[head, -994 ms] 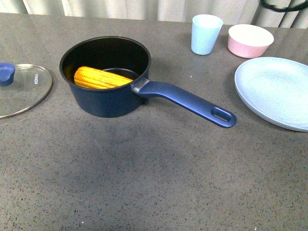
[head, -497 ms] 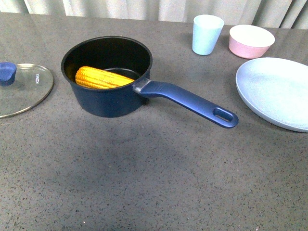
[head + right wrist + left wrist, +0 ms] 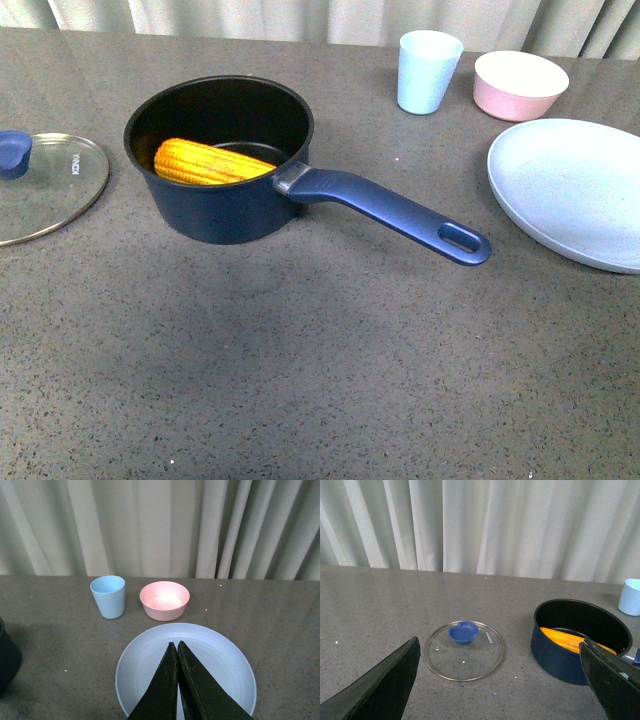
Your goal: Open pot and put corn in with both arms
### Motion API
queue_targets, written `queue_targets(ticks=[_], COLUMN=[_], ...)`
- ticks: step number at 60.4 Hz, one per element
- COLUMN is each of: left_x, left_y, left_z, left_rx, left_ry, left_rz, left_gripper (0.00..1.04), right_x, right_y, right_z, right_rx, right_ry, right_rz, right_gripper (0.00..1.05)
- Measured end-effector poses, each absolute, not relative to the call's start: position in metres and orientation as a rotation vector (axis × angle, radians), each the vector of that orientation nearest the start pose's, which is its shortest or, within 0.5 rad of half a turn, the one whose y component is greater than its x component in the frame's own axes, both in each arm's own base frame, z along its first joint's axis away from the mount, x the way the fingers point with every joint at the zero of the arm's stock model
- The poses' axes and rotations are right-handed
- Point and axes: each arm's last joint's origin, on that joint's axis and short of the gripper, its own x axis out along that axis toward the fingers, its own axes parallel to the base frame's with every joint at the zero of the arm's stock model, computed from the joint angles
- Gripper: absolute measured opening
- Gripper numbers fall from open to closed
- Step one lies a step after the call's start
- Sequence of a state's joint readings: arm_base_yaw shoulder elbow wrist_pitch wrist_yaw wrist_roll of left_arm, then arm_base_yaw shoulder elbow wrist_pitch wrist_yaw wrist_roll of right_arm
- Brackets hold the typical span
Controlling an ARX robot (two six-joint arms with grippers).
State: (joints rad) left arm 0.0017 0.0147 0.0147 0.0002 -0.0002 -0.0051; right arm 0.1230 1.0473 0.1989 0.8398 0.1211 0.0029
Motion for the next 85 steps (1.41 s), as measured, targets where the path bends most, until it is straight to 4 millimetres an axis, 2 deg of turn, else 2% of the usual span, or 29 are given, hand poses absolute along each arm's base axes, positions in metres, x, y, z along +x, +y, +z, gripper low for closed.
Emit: queue_targets(ticks=[20,33,58,85], left_x=[0.098,0.098,0.098,0.098], left_y=[0.000,0.000,0.000,0.000], left_z=[0.167,0.167,0.167,0.167], left_rx=[-0.005,-0.005,-0.005,-0.005], left_ry=[0.000,0.000,0.000,0.000], left_rz=[0.002,0.002,0.002,0.002], left_gripper=[0.96,0.96,0.96,0.96], right_x=[0.158,0.146,0.126,0.114], right_y=[0.001,0.000,0.000,0.000], right_z=[0.175,0.165,0.174,0.174], right_rx=[0.003,0.003,0.003,0.003], right_ry=[0.014,0.009,-0.021,-0.024], right_rz=[0.002,0.004,0.004,0.004], right_gripper=[0.02,0.02,0.02,0.02])
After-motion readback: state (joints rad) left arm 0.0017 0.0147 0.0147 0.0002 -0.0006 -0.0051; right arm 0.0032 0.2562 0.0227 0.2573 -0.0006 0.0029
